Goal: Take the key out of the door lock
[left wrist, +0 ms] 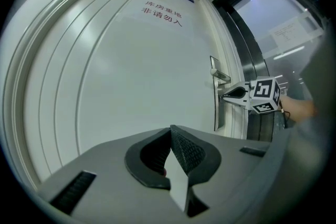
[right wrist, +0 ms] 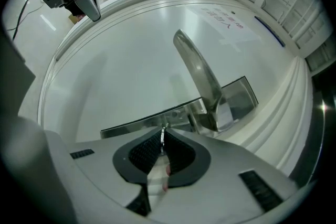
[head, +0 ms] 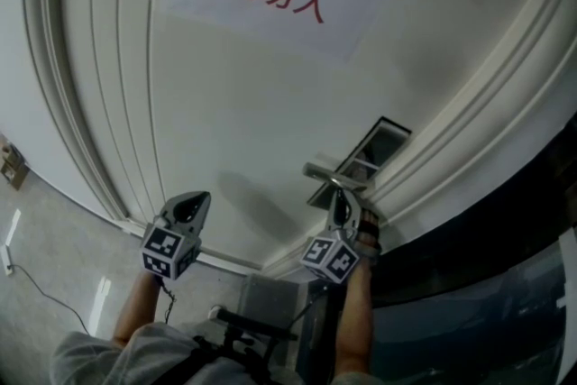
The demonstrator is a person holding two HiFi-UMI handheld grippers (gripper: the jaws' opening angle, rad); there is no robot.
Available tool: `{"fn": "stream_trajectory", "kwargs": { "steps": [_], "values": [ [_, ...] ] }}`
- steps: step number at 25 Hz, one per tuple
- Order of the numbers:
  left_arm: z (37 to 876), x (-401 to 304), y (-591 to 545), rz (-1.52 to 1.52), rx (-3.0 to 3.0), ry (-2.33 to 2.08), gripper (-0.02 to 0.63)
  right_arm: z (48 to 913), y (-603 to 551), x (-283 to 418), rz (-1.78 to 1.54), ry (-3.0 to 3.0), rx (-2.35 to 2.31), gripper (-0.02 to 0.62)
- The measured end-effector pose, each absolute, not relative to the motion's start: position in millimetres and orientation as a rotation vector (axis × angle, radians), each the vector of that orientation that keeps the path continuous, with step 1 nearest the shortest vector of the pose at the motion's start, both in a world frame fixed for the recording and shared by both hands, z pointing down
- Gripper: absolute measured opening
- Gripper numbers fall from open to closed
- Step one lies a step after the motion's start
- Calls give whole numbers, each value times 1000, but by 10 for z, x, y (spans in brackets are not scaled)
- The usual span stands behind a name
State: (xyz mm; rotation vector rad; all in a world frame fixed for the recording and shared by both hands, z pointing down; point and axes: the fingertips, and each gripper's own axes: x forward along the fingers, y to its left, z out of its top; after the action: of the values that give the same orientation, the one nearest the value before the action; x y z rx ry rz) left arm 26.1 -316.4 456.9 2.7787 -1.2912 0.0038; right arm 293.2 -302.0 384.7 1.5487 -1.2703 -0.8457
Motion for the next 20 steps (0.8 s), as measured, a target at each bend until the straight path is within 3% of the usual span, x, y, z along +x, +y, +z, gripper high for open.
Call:
{"fn": "stream_trajectory", "kwargs": {
  "steps": [20],
  "values": [
    [4556,219,-3070,5,2776,-1315,8,3852,-3031,2932,-874,-1240,1528,24]
  ]
}}
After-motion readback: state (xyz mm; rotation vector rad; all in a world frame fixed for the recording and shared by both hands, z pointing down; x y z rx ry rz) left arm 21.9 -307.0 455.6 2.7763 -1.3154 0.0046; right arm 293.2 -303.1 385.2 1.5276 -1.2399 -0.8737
